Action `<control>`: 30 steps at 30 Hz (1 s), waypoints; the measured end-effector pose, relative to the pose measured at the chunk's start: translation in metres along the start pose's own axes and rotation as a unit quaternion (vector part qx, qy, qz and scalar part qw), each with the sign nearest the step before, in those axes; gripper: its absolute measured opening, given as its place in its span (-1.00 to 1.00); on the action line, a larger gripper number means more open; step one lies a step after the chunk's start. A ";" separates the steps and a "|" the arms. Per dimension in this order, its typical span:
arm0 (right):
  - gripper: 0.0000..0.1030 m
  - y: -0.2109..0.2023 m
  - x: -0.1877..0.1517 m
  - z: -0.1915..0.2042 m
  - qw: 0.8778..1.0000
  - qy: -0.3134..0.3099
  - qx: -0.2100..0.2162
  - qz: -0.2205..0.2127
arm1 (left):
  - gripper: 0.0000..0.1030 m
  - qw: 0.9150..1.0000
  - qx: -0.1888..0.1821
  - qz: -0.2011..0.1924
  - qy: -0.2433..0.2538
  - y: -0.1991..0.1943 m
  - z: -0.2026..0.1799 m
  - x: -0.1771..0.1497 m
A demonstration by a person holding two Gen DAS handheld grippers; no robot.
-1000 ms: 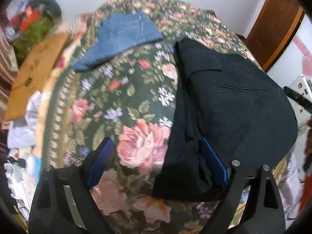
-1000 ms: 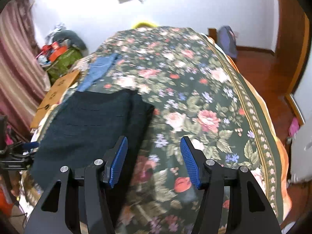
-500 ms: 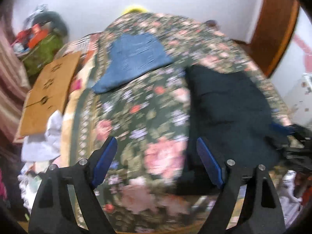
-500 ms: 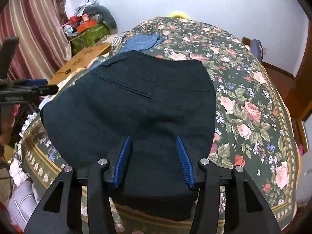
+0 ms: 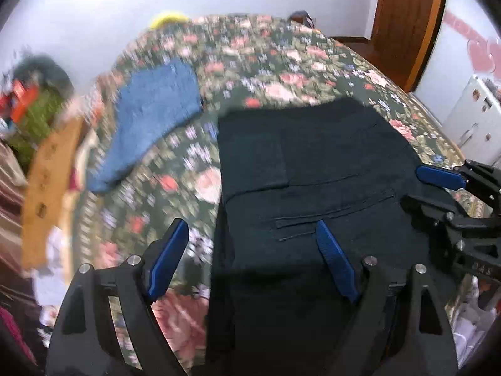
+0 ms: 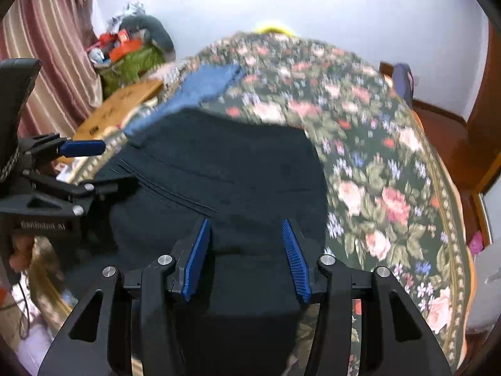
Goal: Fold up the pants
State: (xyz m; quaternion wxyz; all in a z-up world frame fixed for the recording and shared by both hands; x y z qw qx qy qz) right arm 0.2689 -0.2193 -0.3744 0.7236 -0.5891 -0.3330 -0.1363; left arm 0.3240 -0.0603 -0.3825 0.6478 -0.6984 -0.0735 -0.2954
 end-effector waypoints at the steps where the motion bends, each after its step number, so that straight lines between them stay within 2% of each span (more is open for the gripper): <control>1: -0.18 -0.003 -0.002 -0.006 1.000 -0.004 -0.014 -0.005 | 0.65 1.000 -0.018 0.002 -0.019 0.001 0.005 -0.003; 2: -0.14 -0.007 -0.004 -0.016 0.999 -0.012 -0.048 -0.008 | 0.65 0.999 -0.027 0.003 -0.029 0.000 0.009 -0.005; 4: -0.13 -0.014 -0.009 -0.031 0.998 -0.012 -0.069 -0.007 | 0.65 0.998 -0.038 0.001 -0.043 -0.002 0.017 -0.008; 7: -0.12 -0.026 -0.015 -0.051 0.998 0.029 -0.049 0.004 | 0.65 0.997 -0.042 -0.001 -0.058 -0.008 0.025 -0.011; 10: -0.08 -0.043 -0.014 -0.063 0.996 0.034 -0.076 -0.003 | 0.63 0.997 -0.011 -0.017 -0.073 -0.026 0.037 -0.010; 13: 0.03 -0.062 -0.011 -0.061 0.997 0.046 -0.056 -0.026 | 0.63 0.995 0.024 -0.044 -0.081 -0.048 0.054 -0.007; 15: 0.26 -0.069 -0.009 -0.056 0.997 0.052 -0.039 -0.037 | 0.63 0.995 0.010 -0.050 -0.084 -0.057 0.057 -0.006; 17: 0.29 -0.070 -0.007 -0.047 0.998 0.050 -0.024 -0.043 | 0.63 0.995 -0.022 -0.046 -0.088 -0.063 0.054 -0.008; 19: 0.41 -0.065 -0.008 -0.039 0.998 0.048 -0.018 -0.038 | 0.63 0.993 -0.062 -0.028 -0.101 -0.058 0.048 -0.014; 20: 0.55 -0.062 -0.008 -0.036 0.998 0.049 -0.015 -0.035 | 0.63 0.992 -0.074 -0.016 -0.105 -0.053 0.044 -0.017; 21: 0.60 -0.057 -0.009 -0.033 0.998 0.050 -0.010 -0.033 | 0.63 0.991 -0.083 -0.006 -0.108 -0.047 0.042 -0.020; 24: 0.60 -0.038 -0.014 -0.028 0.998 0.055 0.001 -0.012 | 0.64 0.990 -0.090 0.025 -0.110 -0.025 0.038 -0.028; 26: 0.60 -0.024 -0.020 -0.028 0.997 0.069 0.011 0.010 | 0.65 0.986 -0.110 0.039 -0.120 -0.015 0.035 -0.031; 30: 0.69 -0.006 -0.027 -0.030 0.991 0.113 0.061 0.041 | 0.74 0.982 -0.131 0.056 -0.127 -0.002 0.032 -0.028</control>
Point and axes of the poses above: each gripper's, at about its wrist camera, not at the fingertips, and y roughly the way its jaws point, z to its left, x to its top, the point moved 9 cm from there along y, roughly the way its jaws point
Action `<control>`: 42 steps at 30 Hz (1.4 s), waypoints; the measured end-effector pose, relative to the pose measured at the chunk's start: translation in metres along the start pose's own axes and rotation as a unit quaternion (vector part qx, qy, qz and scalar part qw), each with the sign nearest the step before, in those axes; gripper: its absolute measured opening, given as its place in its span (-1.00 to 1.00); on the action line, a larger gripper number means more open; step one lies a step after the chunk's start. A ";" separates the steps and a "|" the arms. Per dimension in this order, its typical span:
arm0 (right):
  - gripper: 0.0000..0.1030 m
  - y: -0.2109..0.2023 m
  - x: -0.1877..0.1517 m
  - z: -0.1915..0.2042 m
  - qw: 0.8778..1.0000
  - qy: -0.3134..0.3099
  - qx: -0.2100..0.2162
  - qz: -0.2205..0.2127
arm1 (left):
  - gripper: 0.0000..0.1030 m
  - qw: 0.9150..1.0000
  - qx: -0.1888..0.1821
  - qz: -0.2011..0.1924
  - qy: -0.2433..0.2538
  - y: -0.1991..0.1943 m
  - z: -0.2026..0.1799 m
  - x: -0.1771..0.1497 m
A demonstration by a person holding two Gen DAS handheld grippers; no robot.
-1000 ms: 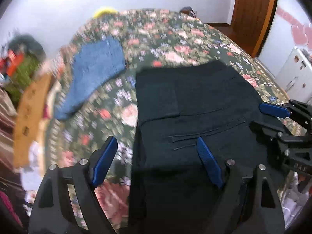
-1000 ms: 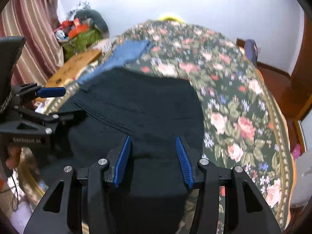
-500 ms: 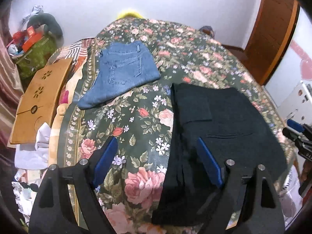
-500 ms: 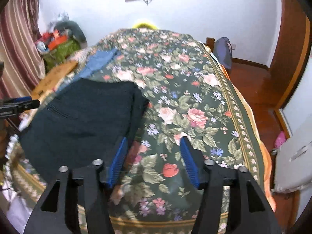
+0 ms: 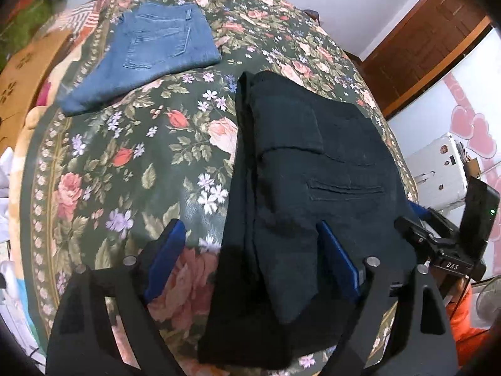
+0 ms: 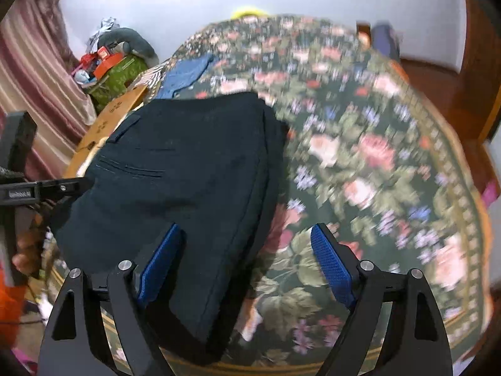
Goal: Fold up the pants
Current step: 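Grasp the folded trousers with the left gripper while the right gripper grasps them too, then lift the folded trousers with both grippers and carry them along the bed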
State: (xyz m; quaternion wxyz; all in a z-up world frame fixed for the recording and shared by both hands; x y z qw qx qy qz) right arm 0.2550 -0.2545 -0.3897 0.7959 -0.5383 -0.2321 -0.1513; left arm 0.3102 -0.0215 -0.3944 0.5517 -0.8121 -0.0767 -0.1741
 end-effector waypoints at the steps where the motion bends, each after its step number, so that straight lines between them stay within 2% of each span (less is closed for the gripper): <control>1: 0.69 0.003 0.000 -0.001 1.000 0.008 0.012 0.005 | 0.75 1.000 0.004 0.001 0.007 0.002 -0.001 0.002; 9: 0.82 0.021 0.003 0.002 0.997 0.022 0.066 0.021 | 0.80 0.997 0.025 0.022 0.064 0.024 -0.022 0.016; 14: 0.78 0.027 0.010 0.011 0.996 0.000 0.089 0.031 | 0.80 0.994 0.013 0.050 0.100 0.040 -0.040 0.023; 16: 0.69 0.029 0.013 0.014 0.995 -0.007 0.098 0.034 | 0.78 0.993 0.008 0.062 0.101 0.044 -0.045 0.027; 18: 0.37 0.030 0.017 0.015 0.994 -0.009 0.106 0.034 | 0.58 0.992 0.010 0.063 0.105 0.045 -0.048 0.031; 21: 0.17 0.030 0.022 0.015 0.994 -0.007 0.103 0.032 | 0.37 0.993 0.020 0.060 0.103 0.046 -0.050 0.037; 25: -0.09 0.029 0.028 0.017 0.994 -0.003 0.103 0.028 | 0.16 0.993 0.025 0.037 0.107 0.042 -0.051 0.046; 30: -0.45 0.017 0.044 0.025 0.995 -0.033 0.088 0.015 | -0.26 0.994 0.037 0.017 0.103 0.032 -0.051 0.054; 35: -0.53 0.001 0.061 0.041 0.995 -0.058 0.085 -0.005 | -0.47 0.994 0.024 -0.011 0.106 0.007 -0.059 0.061; 42: -0.54 -0.029 0.100 0.075 0.990 -0.095 0.088 -0.058 | -0.48 0.987 0.045 -0.094 0.120 -0.056 -0.063 0.086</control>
Point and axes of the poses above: each gripper's, at about its wrist camera, not at the fingertips, and y roughly the way its jaws point, z to its left, x to its top, the point moved 9 cm from there along y, roughly the way its jaws point
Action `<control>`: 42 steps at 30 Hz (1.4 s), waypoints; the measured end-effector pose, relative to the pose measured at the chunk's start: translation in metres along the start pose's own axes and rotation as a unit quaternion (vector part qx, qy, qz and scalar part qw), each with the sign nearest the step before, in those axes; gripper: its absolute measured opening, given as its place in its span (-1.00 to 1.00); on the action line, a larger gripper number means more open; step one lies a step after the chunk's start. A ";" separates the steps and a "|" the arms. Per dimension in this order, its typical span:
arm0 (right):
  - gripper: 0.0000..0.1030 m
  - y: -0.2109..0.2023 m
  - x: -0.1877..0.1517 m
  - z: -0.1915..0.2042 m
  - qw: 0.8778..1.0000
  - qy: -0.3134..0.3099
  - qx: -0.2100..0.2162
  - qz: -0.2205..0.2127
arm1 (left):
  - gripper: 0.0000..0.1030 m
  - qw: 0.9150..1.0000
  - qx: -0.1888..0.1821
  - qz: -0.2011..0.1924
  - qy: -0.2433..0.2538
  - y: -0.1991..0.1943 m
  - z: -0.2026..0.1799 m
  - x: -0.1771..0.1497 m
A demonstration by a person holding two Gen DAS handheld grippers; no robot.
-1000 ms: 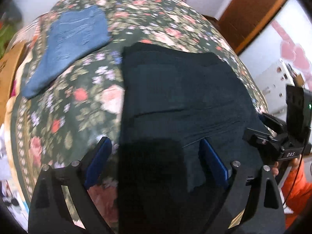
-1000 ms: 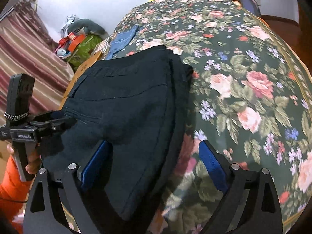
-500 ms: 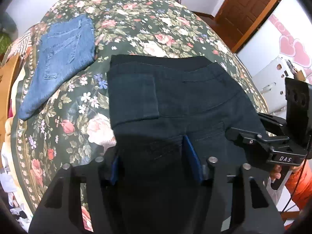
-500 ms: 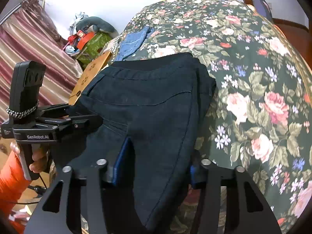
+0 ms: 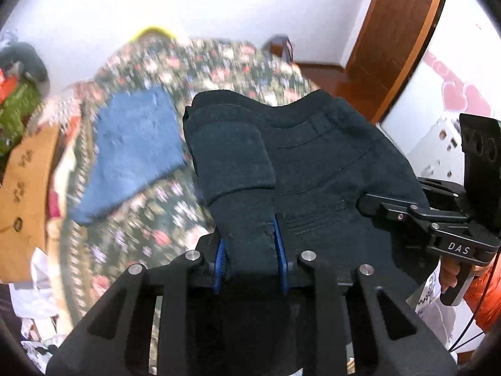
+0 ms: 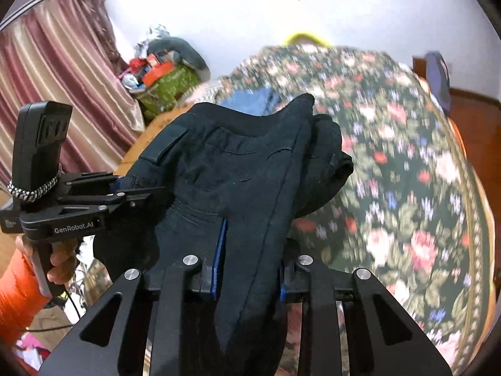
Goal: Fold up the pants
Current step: 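Lift the folded trousers with both grippers and carry them along the bed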
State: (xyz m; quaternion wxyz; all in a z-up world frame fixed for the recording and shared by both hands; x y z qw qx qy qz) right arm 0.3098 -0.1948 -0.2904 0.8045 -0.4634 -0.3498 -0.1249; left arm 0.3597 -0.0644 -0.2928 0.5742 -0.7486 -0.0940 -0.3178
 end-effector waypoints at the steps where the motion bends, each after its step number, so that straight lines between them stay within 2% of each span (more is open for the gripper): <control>1: -0.54 -0.002 0.008 0.004 1.000 -0.006 0.001 -0.008 | -0.48 1.000 0.005 -0.015 -0.001 -0.011 0.004 0.008; 6: -0.54 -0.004 0.052 0.031 0.998 -0.042 0.011 -0.045 | -0.49 0.997 0.029 -0.072 -0.006 -0.051 0.030 0.041; 11: -0.54 0.012 0.097 0.052 0.995 -0.063 0.034 -0.073 | -0.48 0.991 0.061 -0.117 -0.015 -0.077 0.068 0.069; 18: -0.55 0.067 0.145 0.070 0.992 -0.088 0.048 -0.080 | -0.48 0.986 0.087 -0.132 -0.044 -0.072 0.133 0.101; 25: -0.55 0.138 0.160 0.062 0.994 -0.090 0.043 -0.052 | -0.49 0.988 0.096 -0.104 -0.068 -0.014 0.201 0.119; 33: -0.55 0.230 0.156 0.037 0.997 -0.068 0.035 0.000 | -0.48 0.987 0.098 -0.063 -0.107 0.079 0.268 0.109; 40: -0.54 0.292 0.135 0.003 0.996 -0.064 0.004 0.058 | -0.44 0.988 0.093 -0.004 -0.123 0.161 0.294 0.089; 42: -0.49 0.298 0.129 -0.003 0.995 -0.064 -0.001 0.074 | -0.34 0.987 0.103 0.014 -0.120 0.177 0.298 0.081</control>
Point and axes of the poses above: each gripper's, at about its wrist camera, not at the fingertips, and y roughly the way its jaws point, z to its left, x to its top, the point moved 9 cm from there along y, roughly the way its jaws point
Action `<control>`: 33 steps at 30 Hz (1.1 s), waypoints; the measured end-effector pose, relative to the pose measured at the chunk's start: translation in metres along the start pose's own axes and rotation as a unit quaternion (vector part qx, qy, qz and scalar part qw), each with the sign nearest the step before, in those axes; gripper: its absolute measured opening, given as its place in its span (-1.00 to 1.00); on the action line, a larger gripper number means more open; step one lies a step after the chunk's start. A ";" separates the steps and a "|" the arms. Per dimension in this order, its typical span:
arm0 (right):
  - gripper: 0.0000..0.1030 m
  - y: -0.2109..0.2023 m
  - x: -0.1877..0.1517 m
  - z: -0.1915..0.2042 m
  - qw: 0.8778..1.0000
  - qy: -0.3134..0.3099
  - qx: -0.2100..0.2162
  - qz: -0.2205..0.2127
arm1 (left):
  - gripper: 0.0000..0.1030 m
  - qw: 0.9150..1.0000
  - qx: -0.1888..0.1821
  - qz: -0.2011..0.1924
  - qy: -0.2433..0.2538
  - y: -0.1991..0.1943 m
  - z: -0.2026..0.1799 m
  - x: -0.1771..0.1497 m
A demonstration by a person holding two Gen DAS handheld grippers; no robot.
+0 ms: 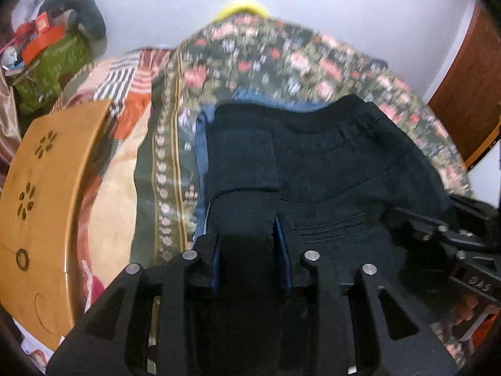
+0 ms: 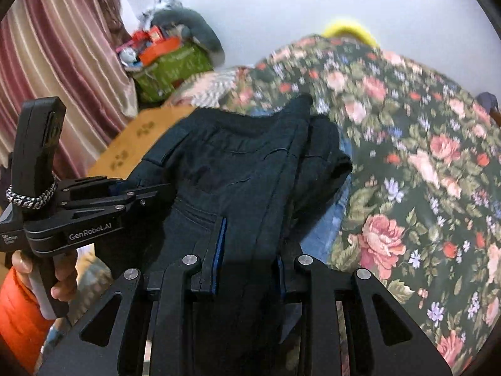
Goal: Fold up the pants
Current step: 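Lift the folded trousers with both grippers and carry them along the bed, then lower the trousers onto the bed and open both grippers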
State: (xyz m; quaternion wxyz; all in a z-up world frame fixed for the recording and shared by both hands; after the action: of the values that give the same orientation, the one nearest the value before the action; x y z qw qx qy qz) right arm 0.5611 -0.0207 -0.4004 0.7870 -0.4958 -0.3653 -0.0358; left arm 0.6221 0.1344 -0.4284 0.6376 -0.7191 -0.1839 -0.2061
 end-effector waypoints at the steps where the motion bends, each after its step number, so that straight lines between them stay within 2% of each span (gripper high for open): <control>1: -0.45 0.000 -0.003 -0.001 1.000 0.000 -0.001 0.007 | -0.29 1.000 0.010 0.007 0.002 0.005 0.003 -0.004; 3: -0.33 -0.007 -0.006 -0.004 1.000 0.001 -0.012 0.010 | -0.25 1.000 0.021 0.011 0.005 0.002 0.003 -0.007; 6: -0.32 -0.031 -0.009 -0.005 0.999 -0.004 -0.032 0.002 | -0.25 0.998 0.054 0.000 0.027 -0.020 0.004 -0.006; 9: -0.32 -0.064 -0.009 -0.003 0.998 -0.027 -0.057 -0.021 | -0.25 0.998 0.055 -0.021 0.030 -0.055 0.002 -0.001; 13: -0.32 -0.124 -0.006 0.014 0.995 -0.041 -0.061 -0.067 | -0.25 0.997 0.040 -0.064 0.023 -0.121 -0.014 -0.005; 19: -0.32 -0.227 -0.004 0.058 0.985 -0.050 -0.054 -0.155 | -0.23 0.991 0.036 -0.128 0.002 -0.230 -0.038 -0.034; 25: -0.32 -0.333 -0.017 0.115 0.966 -0.075 -0.038 -0.244 | -0.23 0.979 0.045 -0.198 0.011 -0.343 -0.062 -0.068; 29: -0.32 -0.386 -0.035 0.150 0.952 -0.086 -0.036 -0.291 | -0.23 0.963 0.051 -0.263 0.028 -0.422 -0.085 -0.091; 33: -0.32 -0.423 -0.057 0.180 0.942 -0.085 -0.006 -0.325 | -0.19 0.948 0.040 -0.314 0.035 -0.480 -0.108 -0.119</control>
State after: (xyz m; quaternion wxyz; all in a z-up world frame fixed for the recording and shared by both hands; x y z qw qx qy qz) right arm 0.2454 -0.1067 -0.0729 0.6957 -0.3563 -0.5716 -0.2495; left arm 0.2615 0.0842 -0.0772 0.5752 -0.5914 -0.3861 -0.4127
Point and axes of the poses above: each gripper's, at about its wrist camera, not at the fingertips, and y roughly the way its jaws point, z to its left, x to its top, the point moved 9 cm from there along y, roughly the way its jaws point
